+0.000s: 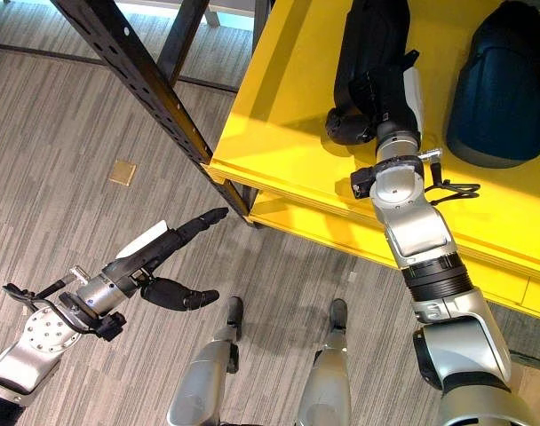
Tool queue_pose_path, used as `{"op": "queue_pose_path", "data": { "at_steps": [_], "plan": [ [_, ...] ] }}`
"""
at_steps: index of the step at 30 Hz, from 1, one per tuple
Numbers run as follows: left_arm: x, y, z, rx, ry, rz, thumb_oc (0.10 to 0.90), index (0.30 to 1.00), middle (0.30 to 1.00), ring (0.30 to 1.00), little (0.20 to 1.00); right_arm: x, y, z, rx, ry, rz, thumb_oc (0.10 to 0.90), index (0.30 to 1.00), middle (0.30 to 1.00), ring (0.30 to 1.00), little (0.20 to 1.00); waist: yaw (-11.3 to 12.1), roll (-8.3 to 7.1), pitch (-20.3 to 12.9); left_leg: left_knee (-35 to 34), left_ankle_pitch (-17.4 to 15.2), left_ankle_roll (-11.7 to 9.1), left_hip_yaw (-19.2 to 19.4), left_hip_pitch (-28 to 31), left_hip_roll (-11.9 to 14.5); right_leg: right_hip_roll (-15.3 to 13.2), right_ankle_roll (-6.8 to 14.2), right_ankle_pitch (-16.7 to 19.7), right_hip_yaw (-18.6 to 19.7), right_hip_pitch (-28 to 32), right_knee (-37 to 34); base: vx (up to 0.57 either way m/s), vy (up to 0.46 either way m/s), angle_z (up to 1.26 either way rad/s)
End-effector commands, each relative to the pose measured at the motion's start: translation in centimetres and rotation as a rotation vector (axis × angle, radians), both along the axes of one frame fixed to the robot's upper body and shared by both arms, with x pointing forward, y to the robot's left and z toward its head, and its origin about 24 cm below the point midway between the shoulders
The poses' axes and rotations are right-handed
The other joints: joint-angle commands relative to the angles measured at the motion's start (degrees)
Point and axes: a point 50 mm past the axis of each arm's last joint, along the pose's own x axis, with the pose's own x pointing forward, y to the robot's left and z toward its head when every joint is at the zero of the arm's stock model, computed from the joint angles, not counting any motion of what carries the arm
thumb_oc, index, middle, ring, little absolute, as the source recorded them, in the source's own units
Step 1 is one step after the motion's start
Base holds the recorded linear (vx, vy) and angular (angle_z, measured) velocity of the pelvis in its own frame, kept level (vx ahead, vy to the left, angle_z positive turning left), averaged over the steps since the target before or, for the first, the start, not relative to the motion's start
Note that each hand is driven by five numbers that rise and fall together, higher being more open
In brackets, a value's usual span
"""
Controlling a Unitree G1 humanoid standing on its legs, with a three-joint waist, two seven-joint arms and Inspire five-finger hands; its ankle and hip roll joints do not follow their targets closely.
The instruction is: Move parts from the plastic box to the shelf.
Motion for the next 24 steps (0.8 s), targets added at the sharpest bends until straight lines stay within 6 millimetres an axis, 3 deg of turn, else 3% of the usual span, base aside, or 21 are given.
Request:
{"op": "queue_pose_path", "data": {
  "at_steps": [1, 2, 24],
  "plan": [
    [-0.3, -1.2, 2.4, -0.076, -0.153, -0.043, 0.900, 1.000, 1.000, 1.000, 1.000, 0.2, -0.6, 1.0, 0.058, -0.009, 0.006, 0.729, 0.761, 0.761, 0.761, 0.761, -0.1, 0.62, -0.9, 2.6, -8.0, 3.9, 4.9, 2.0, -0.2, -0.3, -1.6, -9.0, -0.7, -0.5, 6.8, 0.00, 0.000, 0.00],
    [-0.3, -1.2, 2.3, -0.080, -0.151, -0.043, 0.900, 1.000, 1.000, 1.000, 1.000, 0.2, -0.4, 1.0, 0.045, -0.005, 0.021, 0.900, 1.000, 1.000, 1.000, 1.000, 0.0, 0.55, -0.9, 2.7, -8.1, 3.9, 4.9, 2.0, -0.2, -0.4, -1.6, -9.0, -0.7, -0.5, 6.8, 0.00, 0.000, 0.00],
    [-0.3, -1.1, 2.5, -0.065, -0.122, -0.061, 0.900, 1.000, 1.000, 1.000, 1.000, 0.3, 1.5, 1.0, -0.052, -0.013, 0.112, 0.900, 1.000, 1.000, 1.000, 1.000, 0.7, 0.27, -0.9, 3.6, -8.1, 4.1, 4.2, 1.9, -0.2, -0.3, -1.6, -9.0, -1.0, 0.2, 7.2, 0.00, 0.000, 0.00]
  ]
}}
